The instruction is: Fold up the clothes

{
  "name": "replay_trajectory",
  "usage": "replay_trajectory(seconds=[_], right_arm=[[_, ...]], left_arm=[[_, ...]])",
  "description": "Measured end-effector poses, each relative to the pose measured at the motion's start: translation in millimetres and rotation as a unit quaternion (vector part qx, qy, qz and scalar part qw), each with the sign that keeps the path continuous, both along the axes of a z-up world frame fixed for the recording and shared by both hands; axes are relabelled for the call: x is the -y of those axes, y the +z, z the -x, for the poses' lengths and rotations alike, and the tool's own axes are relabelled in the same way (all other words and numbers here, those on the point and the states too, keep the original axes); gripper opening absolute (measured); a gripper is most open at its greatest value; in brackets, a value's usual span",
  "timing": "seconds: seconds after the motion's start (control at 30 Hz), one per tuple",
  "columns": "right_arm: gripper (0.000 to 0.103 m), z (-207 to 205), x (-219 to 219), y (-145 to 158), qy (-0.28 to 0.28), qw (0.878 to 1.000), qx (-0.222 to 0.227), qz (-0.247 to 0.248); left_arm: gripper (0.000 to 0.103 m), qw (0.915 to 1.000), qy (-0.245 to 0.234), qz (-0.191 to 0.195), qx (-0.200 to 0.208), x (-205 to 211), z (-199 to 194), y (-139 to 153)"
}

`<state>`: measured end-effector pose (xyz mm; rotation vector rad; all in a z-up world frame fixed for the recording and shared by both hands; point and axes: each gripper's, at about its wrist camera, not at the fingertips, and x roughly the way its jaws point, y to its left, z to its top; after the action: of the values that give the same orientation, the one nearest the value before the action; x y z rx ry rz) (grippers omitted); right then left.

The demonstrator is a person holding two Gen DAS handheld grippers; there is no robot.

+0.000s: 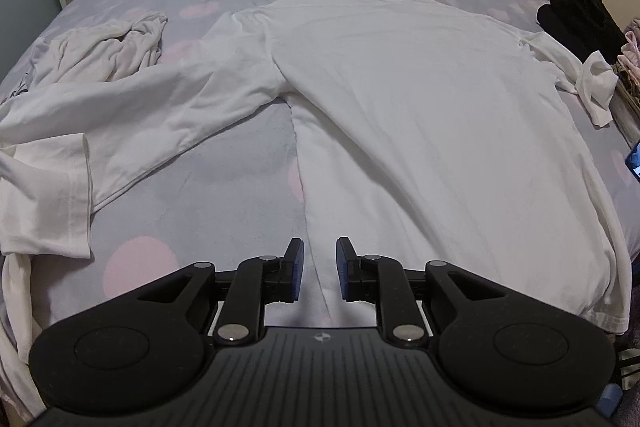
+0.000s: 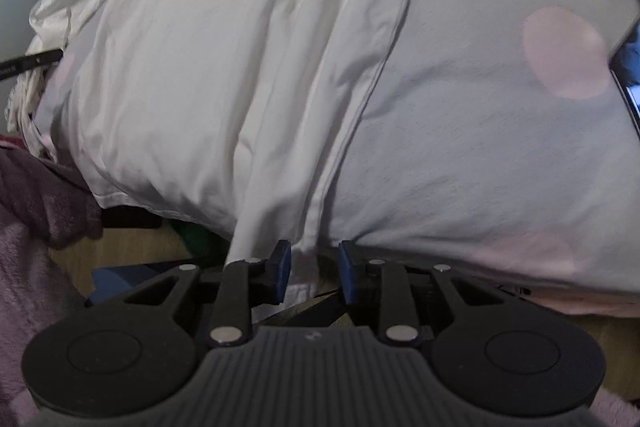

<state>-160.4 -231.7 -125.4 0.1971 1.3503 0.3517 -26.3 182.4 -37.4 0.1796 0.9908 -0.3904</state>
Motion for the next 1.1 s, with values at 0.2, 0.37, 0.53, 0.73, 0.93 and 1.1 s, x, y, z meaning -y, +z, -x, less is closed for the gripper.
replay_trajectory(seconds=[0.2, 0.37, 0.53, 0.73, 0.93, 1.1], right_arm=[[0.007, -6, -10, -1, 0.01, 1.0, 0.001, 0.002], [0.006, -1, 10, 32, 0.002, 1.0, -0.014, 0.015], [0.006, -4, 48, 35, -0.036, 0.995, -0.041, 0.082], [0.006, -16, 48, 29, -0.036, 0.988, -0.063, 0.138], [0.006, -21, 37, 28, -0.011, 0.987, -0.067, 0.142], [0.006, -19, 37, 26, -0.013, 0.989, -0.069, 0.134]], left_arm=[[0.022, 1.0, 0.005, -0.004, -0.002, -3, 8, -1], [0.03, 0.9998, -0.002, 0.015, -0.014, -8, 12, 2], [0.036, 0.9975, -0.049, 0.016, -0.048, 2, 24, -1], [0.042, 0.992, -0.066, -0.052, -0.094, 9, 39, -25], [0.014, 0.9889, -0.059, -0.031, -0.132, 13, 37, -49], [0.0, 0.9915, -0.053, 0.007, -0.119, 4, 49, -27]])
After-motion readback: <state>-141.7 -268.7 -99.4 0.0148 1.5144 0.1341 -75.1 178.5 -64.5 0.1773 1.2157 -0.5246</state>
